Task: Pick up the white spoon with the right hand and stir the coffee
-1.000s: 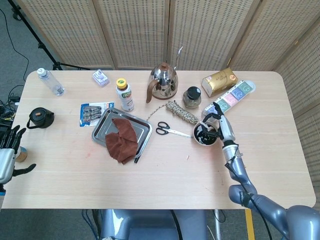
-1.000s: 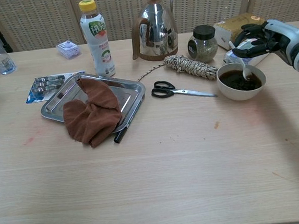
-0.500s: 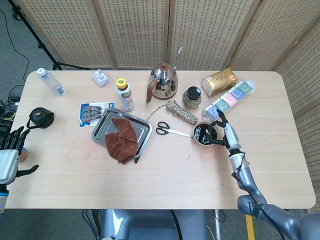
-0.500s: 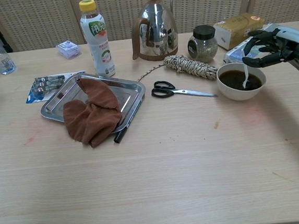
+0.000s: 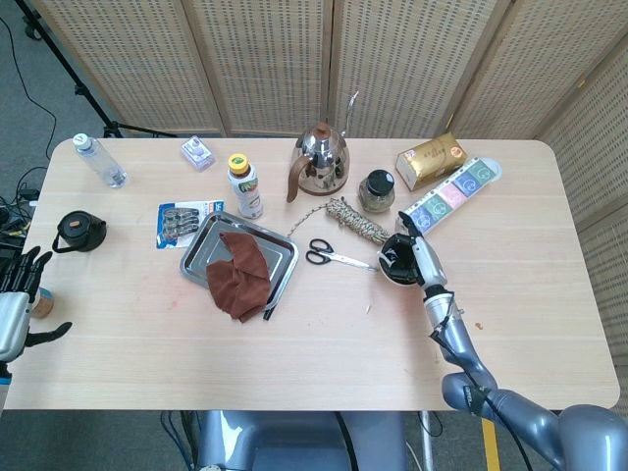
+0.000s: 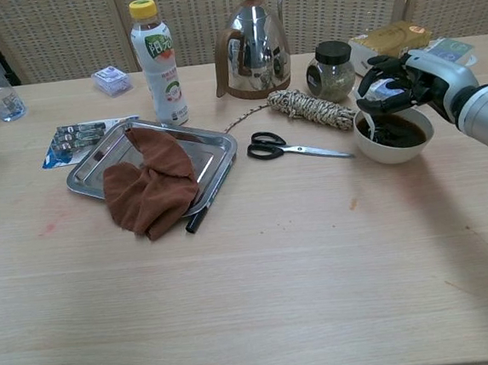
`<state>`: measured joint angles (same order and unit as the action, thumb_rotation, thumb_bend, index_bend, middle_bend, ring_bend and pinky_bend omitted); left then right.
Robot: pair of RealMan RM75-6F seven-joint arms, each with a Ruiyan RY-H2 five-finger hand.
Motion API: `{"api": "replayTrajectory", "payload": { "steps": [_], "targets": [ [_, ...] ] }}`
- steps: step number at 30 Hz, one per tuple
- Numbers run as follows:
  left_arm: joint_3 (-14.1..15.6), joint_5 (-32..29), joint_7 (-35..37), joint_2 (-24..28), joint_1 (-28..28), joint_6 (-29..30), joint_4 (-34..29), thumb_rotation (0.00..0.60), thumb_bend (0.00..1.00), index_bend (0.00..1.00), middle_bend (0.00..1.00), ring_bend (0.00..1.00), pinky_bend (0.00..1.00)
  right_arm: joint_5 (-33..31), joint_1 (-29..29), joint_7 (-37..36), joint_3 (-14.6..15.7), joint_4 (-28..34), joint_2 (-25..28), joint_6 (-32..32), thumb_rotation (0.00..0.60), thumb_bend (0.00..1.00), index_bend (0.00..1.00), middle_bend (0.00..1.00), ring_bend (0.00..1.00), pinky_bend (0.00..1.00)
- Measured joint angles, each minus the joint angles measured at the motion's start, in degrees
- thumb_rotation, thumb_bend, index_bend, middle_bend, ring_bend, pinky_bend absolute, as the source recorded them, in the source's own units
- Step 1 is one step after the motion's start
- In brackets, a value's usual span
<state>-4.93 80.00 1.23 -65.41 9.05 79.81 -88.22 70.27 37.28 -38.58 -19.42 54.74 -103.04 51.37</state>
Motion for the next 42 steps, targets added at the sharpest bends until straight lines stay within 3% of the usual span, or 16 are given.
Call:
{"api": "replayTrajectory", "payload": {
  "steps": [11, 28, 42],
  "targets": [
    [0.2, 0.2, -0.7, -0.3, 0.1, -0.1, 0.1, 0.600, 0.00, 0.00, 0.00, 0.00, 0.00, 0.2, -1.2, 0.0, 0.1, -2.3, 2.3, 1.1, 0.600, 0.46, 0.59, 0.00, 0.00, 0.00],
    [0.5, 0.7, -2.2, -0.8, 0.2, 0.1, -0.5, 0.600, 0.00, 0.00, 0.00, 0.00, 0.00, 5.4, -5.4, 2.1, 5.4, 5.9, 6.9, 5.6, 0.600, 0.46, 0.59, 0.00, 0.00, 0.00],
    [0.3, 0.3, -0.4, -0.2, 0.1, 0.0, -0.1, 0.600, 0.00, 0.00, 0.00, 0.00, 0.00, 1.7, -0.5, 4.5, 1.1, 0.5, 1.7, 2.8, 0.600, 0.46, 0.59, 0.00, 0.00, 0.00]
  ]
}}
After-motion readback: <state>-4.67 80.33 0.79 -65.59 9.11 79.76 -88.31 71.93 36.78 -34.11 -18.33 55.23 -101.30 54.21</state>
